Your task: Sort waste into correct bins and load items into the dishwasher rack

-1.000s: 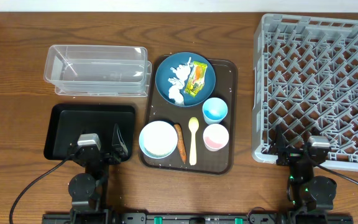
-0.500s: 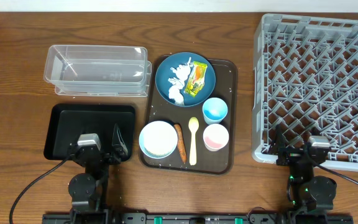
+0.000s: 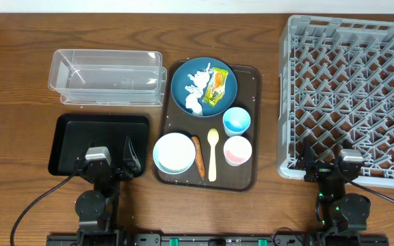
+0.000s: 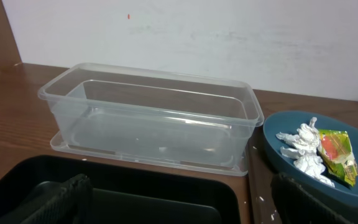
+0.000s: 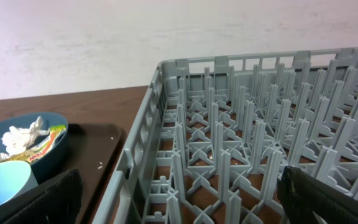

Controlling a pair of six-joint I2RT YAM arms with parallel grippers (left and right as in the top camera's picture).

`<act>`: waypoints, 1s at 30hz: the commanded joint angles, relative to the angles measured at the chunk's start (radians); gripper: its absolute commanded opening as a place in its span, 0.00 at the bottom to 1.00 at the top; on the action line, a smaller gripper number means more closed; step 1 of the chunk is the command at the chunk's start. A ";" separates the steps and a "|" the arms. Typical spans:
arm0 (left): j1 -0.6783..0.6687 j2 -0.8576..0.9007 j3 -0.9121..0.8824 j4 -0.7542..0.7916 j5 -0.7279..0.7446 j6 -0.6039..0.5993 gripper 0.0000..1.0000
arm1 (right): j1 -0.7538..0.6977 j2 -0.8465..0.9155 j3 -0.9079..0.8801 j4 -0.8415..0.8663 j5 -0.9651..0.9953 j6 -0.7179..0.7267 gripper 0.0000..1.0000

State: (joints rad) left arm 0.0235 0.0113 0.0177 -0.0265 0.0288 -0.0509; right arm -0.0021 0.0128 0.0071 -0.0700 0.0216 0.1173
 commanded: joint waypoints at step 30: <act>0.003 0.989 0.966 -0.756 0.056 0.009 0.94 | 0.016 0.843 0.753 -0.332 0.079 -0.048 0.99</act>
State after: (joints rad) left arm 0.0235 0.9112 0.8570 -0.6941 0.0391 -0.0505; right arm -0.0021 0.7601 0.6556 -0.3321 0.1135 0.0940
